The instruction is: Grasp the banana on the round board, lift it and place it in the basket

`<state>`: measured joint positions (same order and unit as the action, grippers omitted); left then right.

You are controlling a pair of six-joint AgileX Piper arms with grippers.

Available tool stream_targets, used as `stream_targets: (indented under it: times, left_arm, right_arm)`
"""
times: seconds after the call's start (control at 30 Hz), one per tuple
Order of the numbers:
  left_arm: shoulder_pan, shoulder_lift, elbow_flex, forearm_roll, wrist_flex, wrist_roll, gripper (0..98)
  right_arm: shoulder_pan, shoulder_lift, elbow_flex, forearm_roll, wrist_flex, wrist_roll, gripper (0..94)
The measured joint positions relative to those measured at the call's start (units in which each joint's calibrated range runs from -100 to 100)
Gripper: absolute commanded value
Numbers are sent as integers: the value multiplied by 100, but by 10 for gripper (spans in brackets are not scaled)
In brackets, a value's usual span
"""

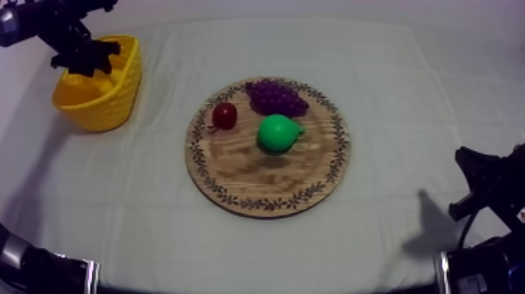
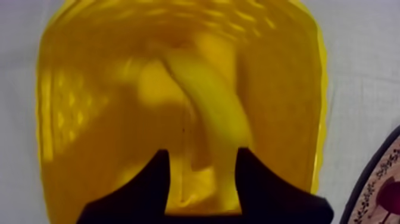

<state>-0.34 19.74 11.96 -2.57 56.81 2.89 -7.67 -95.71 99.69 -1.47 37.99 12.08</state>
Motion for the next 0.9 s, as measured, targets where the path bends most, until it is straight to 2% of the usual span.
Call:
stream_targets:
  times: [0.17, 0.23, 0.3, 0.43, 0.7, 0.9]
  left_arm:
    - [-42, -228, 174, -27, -246, 79, 333]
    - [-104, -400, 325, -40, -388, 132, 198]
    - [-167, -675, 578, -64, -674, 202, 102]
    - [-171, -1396, 1208, -116, -1204, 331, 30]
    - [243, -3403, 2989, -689, -2279, 888, 4]
    - [766, -4935, 4162, -1179, -2547, 1331, 2]
  right_arm:
    - [0, 0, 0, 0, 0, 0, 5]
    - [0, 0, 0, 0, 0, 0, 5]
    - [0, 0, 0, 0, 0, 0, 5]
    - [0, 0, 0, 0, 0, 0, 5]
    - [0, 0, 0, 0, 0, 0, 5]
    - [0, 0, 0, 0, 0, 0, 5]
